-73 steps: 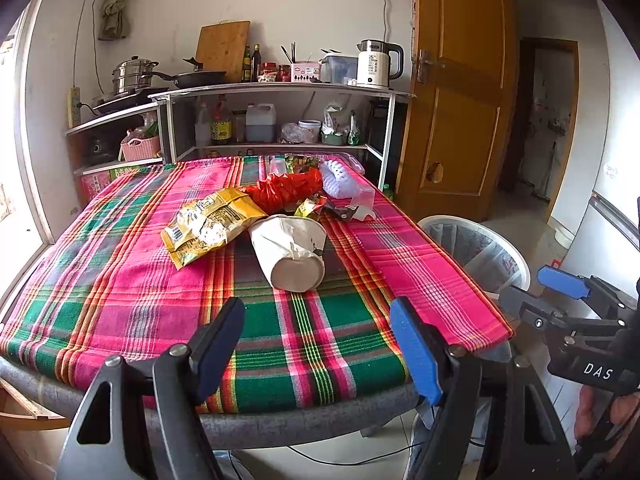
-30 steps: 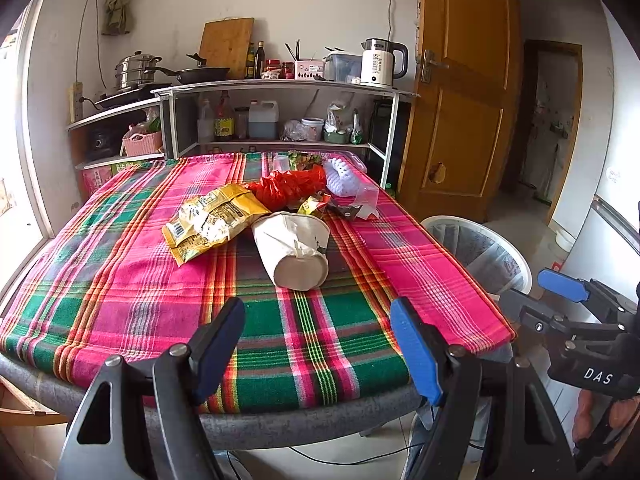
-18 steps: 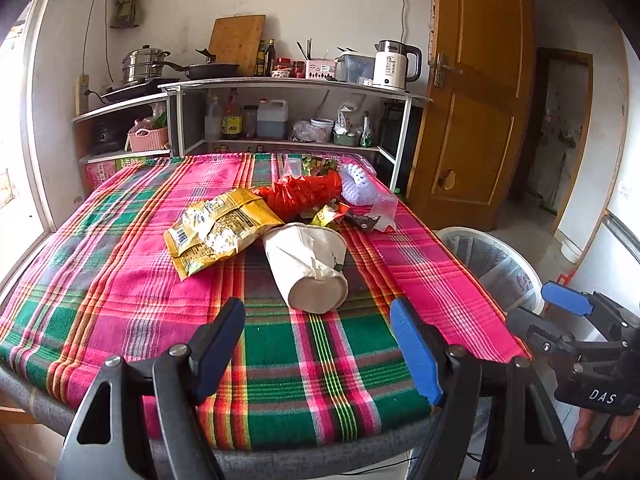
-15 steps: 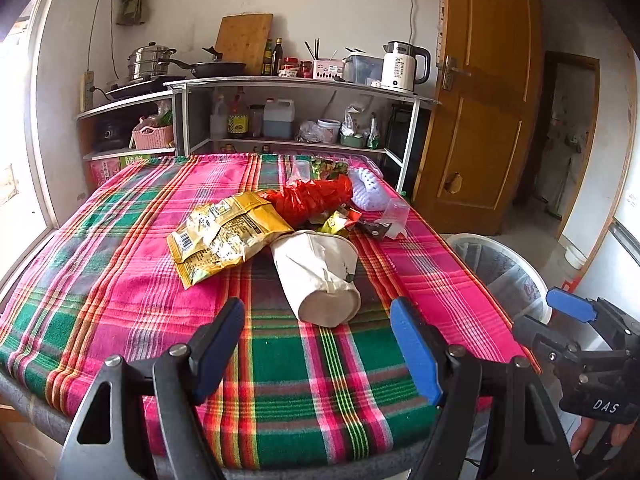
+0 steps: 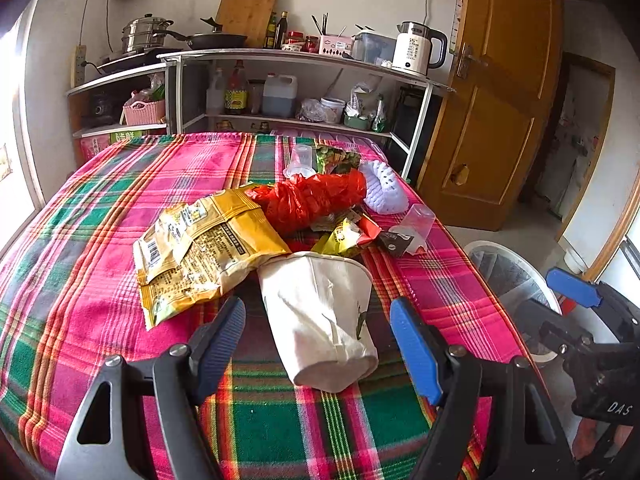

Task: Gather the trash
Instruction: 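Reach the right gripper to the clear plastic cup and grasp it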

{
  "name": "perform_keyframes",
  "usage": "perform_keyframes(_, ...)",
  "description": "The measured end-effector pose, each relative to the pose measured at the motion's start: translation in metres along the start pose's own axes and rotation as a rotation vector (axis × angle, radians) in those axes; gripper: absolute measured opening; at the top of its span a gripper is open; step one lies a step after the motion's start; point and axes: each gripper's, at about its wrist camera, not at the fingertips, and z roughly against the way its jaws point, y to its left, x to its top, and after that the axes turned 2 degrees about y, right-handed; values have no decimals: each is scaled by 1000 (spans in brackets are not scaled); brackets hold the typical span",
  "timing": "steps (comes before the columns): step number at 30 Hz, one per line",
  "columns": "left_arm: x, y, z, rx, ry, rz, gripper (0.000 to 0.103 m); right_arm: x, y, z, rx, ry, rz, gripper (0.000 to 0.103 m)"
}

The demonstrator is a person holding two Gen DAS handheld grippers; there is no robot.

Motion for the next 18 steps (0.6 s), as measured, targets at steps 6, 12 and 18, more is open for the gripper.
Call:
perform_keyframes(6,0,0,-15,-18,33,15,77,25,-8,-21,1,15,30,85)
perform_keyframes(12,-1,1,-24,-28,54,14,59,42,-17,-51,19,67,20,73)
perform_keyframes(18,-2,3,-24,-44,42,20,55,54,-22,-85,31,142,-3,60)
